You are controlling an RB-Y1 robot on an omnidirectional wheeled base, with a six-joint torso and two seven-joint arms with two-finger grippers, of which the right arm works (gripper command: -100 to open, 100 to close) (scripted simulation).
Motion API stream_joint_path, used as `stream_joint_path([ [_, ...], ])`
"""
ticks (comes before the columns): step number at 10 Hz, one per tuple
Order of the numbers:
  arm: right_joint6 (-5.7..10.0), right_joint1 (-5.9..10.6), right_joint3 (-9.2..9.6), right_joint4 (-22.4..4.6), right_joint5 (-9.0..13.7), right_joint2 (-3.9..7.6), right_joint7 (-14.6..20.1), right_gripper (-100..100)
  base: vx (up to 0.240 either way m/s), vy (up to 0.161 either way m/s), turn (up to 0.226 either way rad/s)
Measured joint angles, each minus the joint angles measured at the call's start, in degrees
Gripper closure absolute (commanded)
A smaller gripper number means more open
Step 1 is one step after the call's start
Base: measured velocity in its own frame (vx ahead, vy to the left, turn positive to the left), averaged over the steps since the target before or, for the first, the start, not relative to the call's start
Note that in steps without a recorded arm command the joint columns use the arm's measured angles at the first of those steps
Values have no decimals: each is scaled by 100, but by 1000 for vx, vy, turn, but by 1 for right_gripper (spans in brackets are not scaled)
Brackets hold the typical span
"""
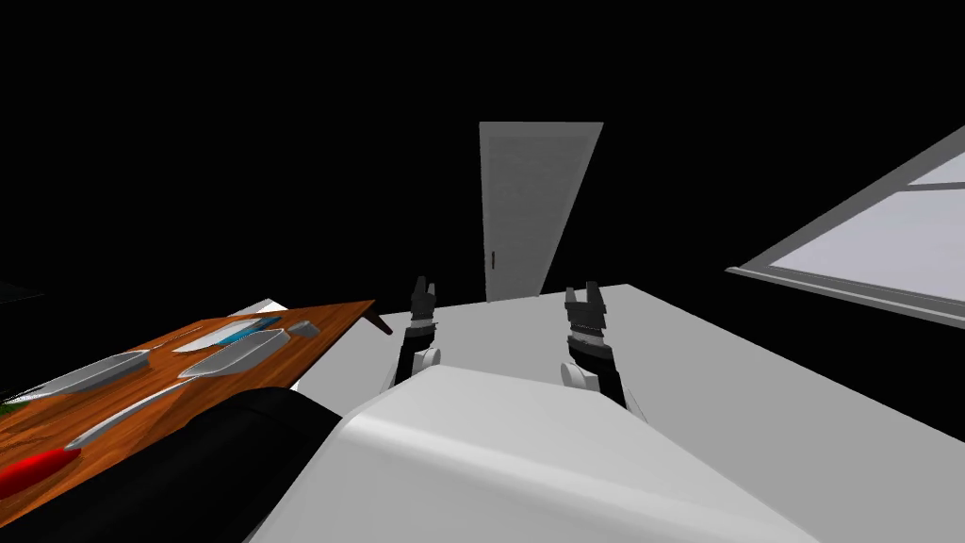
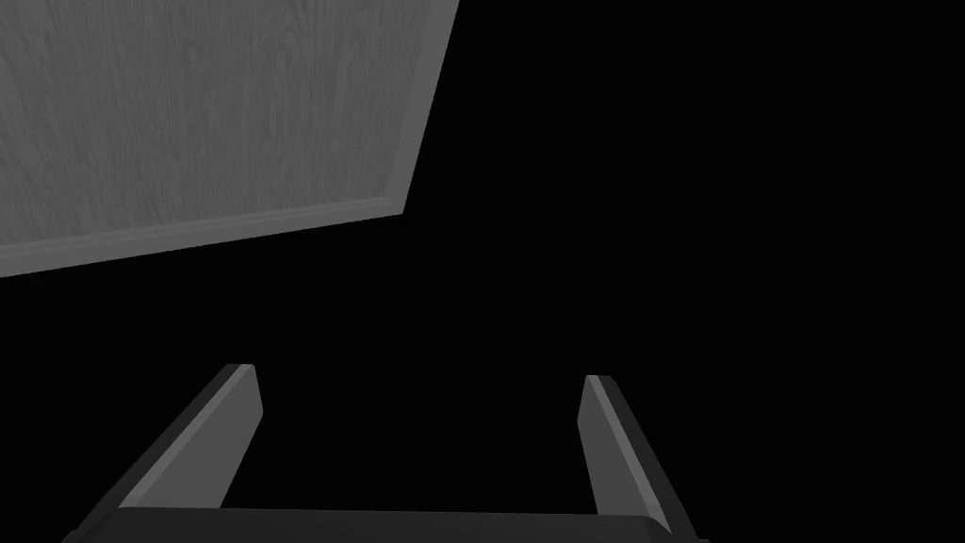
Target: Pull the door open
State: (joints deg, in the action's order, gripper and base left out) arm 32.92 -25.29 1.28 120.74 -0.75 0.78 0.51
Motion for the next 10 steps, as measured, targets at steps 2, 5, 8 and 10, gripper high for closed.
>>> stream_joint_path([
  [2,34,55,-32,-182,102,63,191,-100,67,1,101],
  [5,94,139,-66,-501,273,151,510,-100,109,1,150],
  [8,165,238,-81,-846,443,208,853,-100,107,-5,121],
  [10,222,326,-121,-1094,562,265,1074,-100,105,-7,132],
])
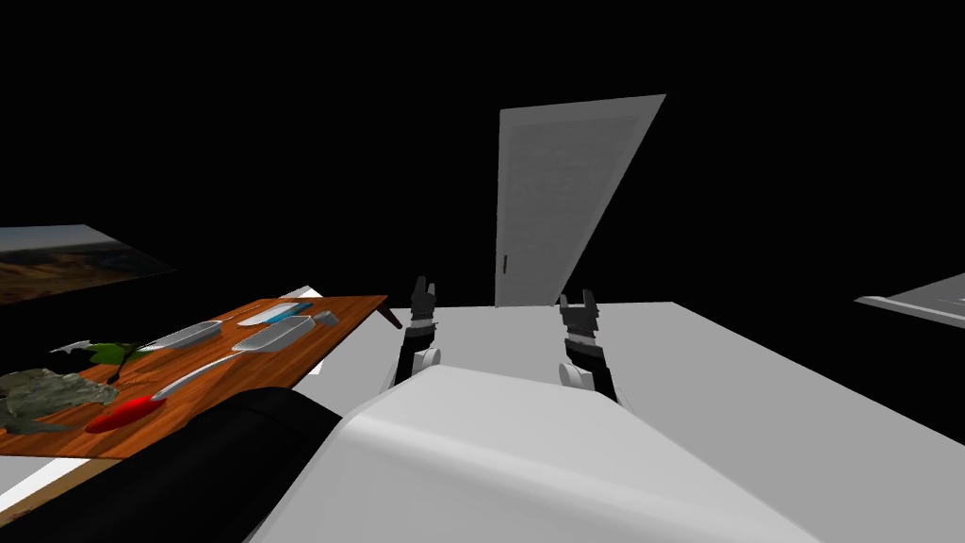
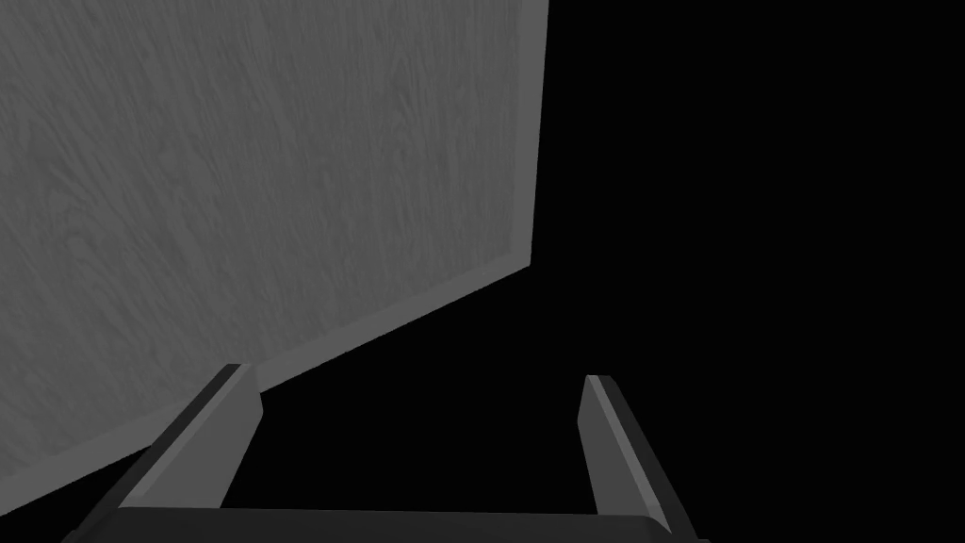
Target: Pull the door open
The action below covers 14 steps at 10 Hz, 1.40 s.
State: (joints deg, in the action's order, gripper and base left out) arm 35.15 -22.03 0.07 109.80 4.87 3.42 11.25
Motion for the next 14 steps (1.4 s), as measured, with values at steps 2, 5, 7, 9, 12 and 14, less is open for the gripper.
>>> stream_joint_path([
  [2,49,41,-19,-217,118,41,231,-100,88,-9,126],
  [5,84,161,-57,-548,298,91,574,-100,92,-13,142],
  [7,144,209,-75,-781,422,122,816,-100,103,-16,131],
  [9,186,294,-107,-1031,553,156,1067,-100,108,-15,141],
  [12,269,424,-131,-1436,735,173,1423,-100,94,-27,159],
  [14,307,491,-157,-1670,868,194,1676,-100,101,-16,132],
])
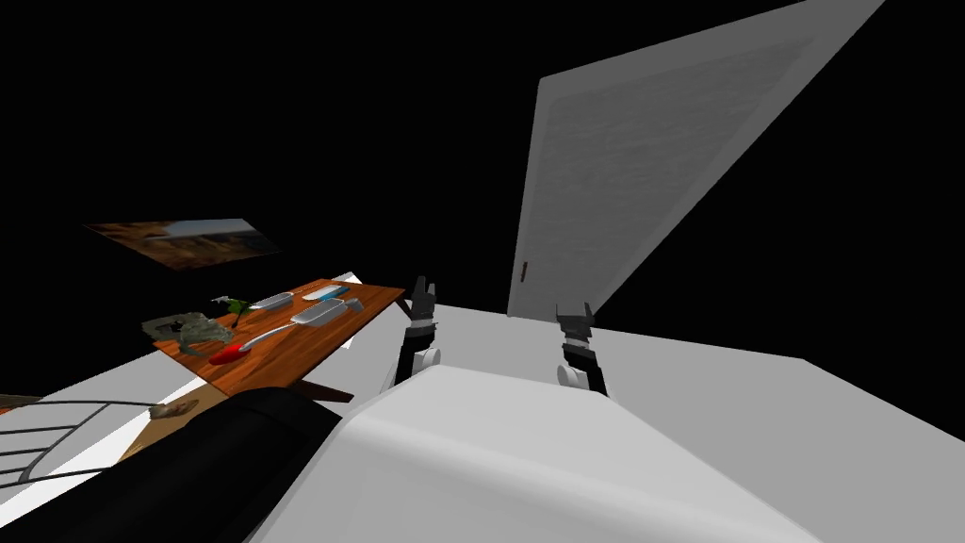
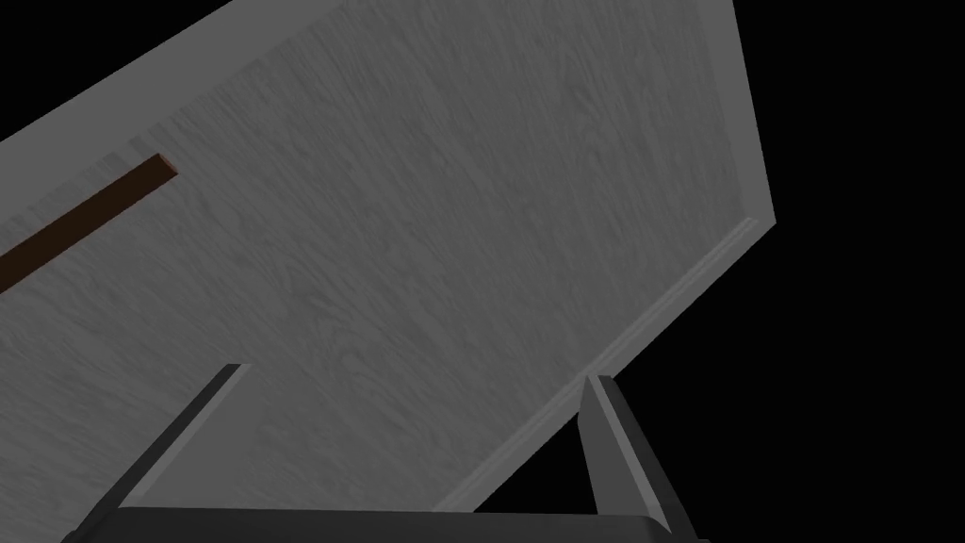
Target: Pull the door open
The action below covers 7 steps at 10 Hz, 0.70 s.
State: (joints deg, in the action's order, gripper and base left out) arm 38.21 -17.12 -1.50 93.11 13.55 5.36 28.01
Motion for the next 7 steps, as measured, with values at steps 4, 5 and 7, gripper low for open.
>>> stream_joint_path([
  [4,69,161,-44,-490,256,11,483,-100,93,-28,152],
  [5,98,184,-66,-610,330,41,627,-100,93,-38,146],
  [7,155,235,-67,-844,445,13,858,-100,103,-25,128],
])
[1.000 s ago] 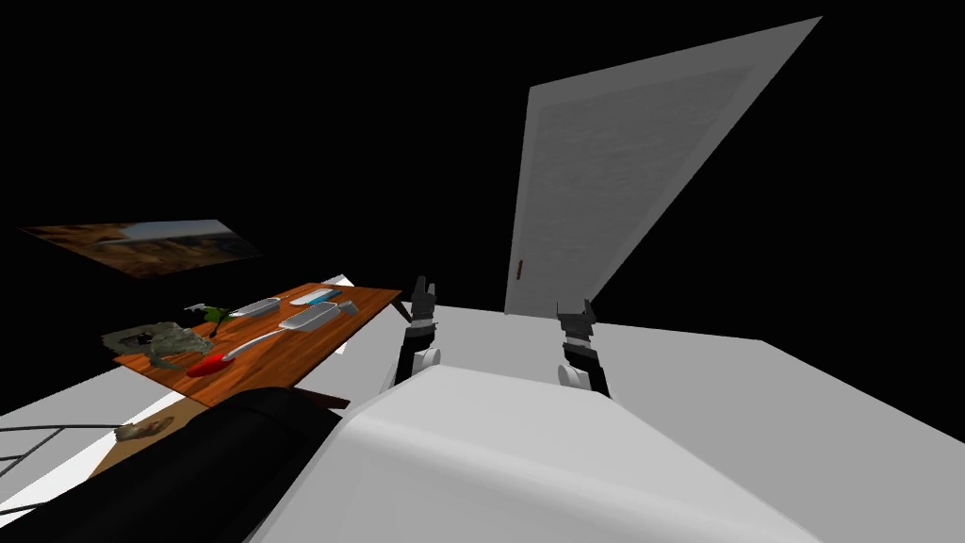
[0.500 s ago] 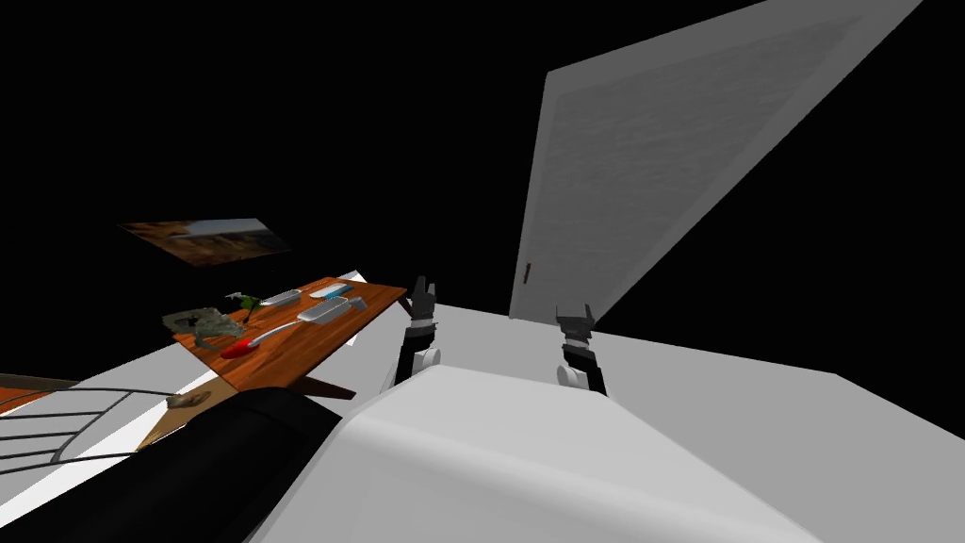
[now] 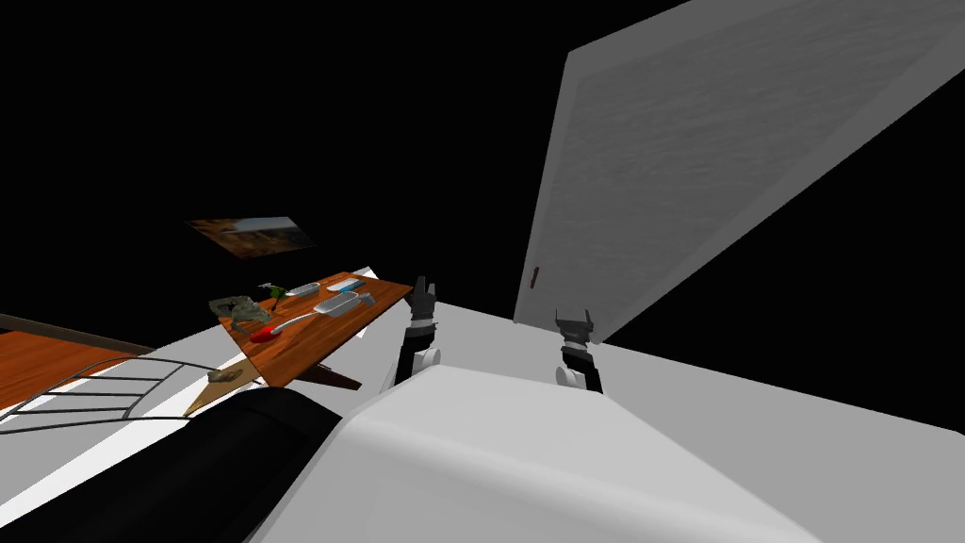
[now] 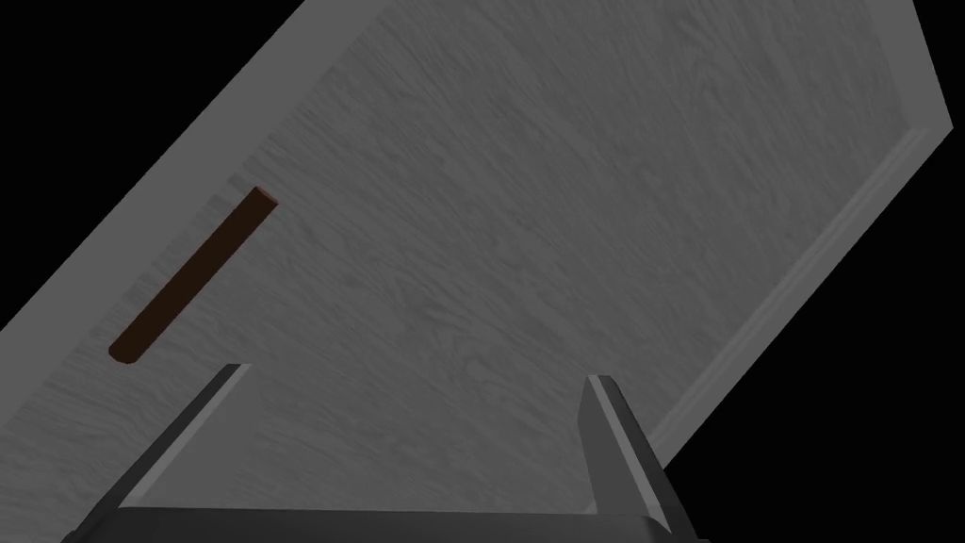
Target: Pull the door open
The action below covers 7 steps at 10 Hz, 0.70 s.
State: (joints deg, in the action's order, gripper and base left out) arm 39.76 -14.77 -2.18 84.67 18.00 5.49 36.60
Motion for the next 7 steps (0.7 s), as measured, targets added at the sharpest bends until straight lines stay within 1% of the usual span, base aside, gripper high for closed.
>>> stream_joint_path([
  [1,3,67,-24,-126,70,5,116,-100,98,-34,141],
  [2,7,102,-41,-235,137,11,238,-100,94,-52,158],
  [3,47,144,-58,-392,206,38,382,-100,88,-42,146],
  [5,135,210,-67,-660,323,20,625,-100,89,-43,144],
  [7,144,278,-93,-859,447,4,845,-100,89,-43,122],
])
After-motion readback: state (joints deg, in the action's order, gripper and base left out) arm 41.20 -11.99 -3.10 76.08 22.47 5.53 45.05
